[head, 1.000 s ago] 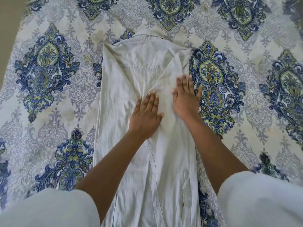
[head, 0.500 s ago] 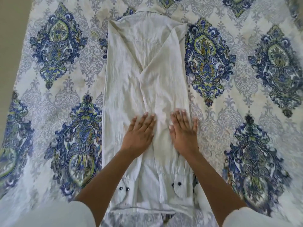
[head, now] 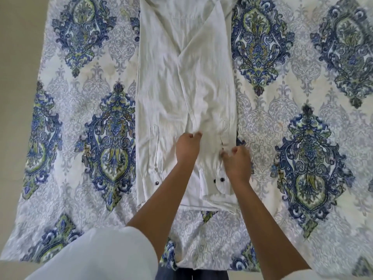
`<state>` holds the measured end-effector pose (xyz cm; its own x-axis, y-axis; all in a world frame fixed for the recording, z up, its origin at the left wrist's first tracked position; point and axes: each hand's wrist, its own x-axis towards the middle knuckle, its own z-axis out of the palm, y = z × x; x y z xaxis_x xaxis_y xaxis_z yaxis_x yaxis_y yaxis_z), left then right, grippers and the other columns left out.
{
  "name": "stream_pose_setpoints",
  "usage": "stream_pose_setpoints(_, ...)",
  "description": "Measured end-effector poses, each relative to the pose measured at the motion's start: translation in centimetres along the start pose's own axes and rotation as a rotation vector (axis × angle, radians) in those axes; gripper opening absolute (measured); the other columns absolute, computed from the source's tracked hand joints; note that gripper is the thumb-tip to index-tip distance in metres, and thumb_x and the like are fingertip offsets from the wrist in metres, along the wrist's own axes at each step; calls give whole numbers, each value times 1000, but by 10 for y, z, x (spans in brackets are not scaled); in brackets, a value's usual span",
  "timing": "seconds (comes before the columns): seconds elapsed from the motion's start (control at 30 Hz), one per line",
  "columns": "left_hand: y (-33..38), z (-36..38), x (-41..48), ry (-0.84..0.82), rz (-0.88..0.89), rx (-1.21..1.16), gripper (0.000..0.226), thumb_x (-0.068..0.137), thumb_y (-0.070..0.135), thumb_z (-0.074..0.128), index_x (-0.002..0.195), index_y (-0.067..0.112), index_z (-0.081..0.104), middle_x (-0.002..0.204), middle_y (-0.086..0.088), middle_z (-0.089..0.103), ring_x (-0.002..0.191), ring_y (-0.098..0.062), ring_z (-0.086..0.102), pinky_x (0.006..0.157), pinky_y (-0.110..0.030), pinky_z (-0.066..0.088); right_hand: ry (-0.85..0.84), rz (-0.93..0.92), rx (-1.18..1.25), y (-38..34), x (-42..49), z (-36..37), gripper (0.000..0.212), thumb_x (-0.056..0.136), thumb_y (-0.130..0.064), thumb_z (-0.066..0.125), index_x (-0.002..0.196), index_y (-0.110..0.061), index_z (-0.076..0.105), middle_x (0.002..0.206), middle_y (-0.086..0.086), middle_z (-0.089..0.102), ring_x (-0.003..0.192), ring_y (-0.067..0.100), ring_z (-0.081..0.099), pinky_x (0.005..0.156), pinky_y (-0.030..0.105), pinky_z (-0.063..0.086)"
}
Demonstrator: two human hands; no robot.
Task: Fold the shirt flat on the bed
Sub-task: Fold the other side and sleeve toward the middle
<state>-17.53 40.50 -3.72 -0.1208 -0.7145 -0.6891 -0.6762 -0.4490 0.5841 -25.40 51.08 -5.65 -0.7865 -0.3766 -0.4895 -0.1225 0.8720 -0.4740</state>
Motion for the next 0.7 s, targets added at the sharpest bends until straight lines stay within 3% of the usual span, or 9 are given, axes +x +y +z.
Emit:
stream_pose_setpoints(0.1,13,-3,6,-50,-155,-196,34,88,27,61,62,11,46,61,-1,45,56,-17,45,55,-26,38,-85,140,-15,2,-4,-2,54,82,-34,67,117,1,46,119,16,56,105,33,58,79,35,45)
stream_pose_setpoints(0.17,20,-7,11,-85,-214,-383,20,84,18,66,77,2,57,69,-6,55,60,-20,52,60,-26,45,-163,209,-37,5,-6,-6,62,80,-32,70,123,2,42,117,16,58,105,33,59,78,35,46)
stream_pose_setpoints(0.27,31,-13,21,-122,-240,-475,26,82,10,68,104,-3,61,86,-10,63,66,-20,59,55,-25,50,-272,196,-17,14,-10,-8,42,81,-25,69,108,2,51,93,12,59,94,28,60,73,33,44)
stream_pose_setpoints(0.33,40,-17,26,-137,-204,-428,6,83,5,63,88,4,60,76,-5,56,60,-16,53,46,-23,46,-340,193,84,20,-11,-9,31,79,-21,70,98,1,59,91,11,64,90,26,61,77,37,49)
stream_pose_setpoints(0.4,42,-20,37,-112,-138,-290,22,86,-1,54,70,14,49,69,0,47,58,-15,48,44,-21,44,-399,213,132,22,-11,-14,33,80,-17,70,104,3,63,97,12,66,89,26,62,82,37,49)
stream_pose_setpoints(0.47,36,-22,44,-18,-40,-71,24,80,-9,45,67,10,47,69,-3,48,62,-20,49,44,-20,41,-435,244,164,24,-10,-20,34,82,-14,69,107,6,58,95,12,60,87,24,56,78,35,47)
stream_pose_setpoints(0.5,31,-22,45,49,-9,-17,21,77,-10,43,74,8,52,73,-5,51,64,-22,50,48,-22,41,-453,257,174,25,-9,-21,34,82,-13,69,107,8,58,93,12,58,85,24,55,75,34,46)
stream_pose_setpoints(0.6,21,-23,36,100,27,-45,33,79,-4,48,107,8,58,96,-5,61,76,-17,56,60,-23,46,-525,284,180,29,-9,-25,11,81,-8,69,78,-4,59,79,8,57,70,19,53,61,27,43)
stream_pose_setpoints(0.7,12,-20,21,33,41,-77,36,85,5,57,120,8,50,98,0,57,65,-8,53,48,-13,41,-572,342,220,36,-8,-28,19,80,1,68,72,-7,52,84,13,60,74,23,57,61,28,46)
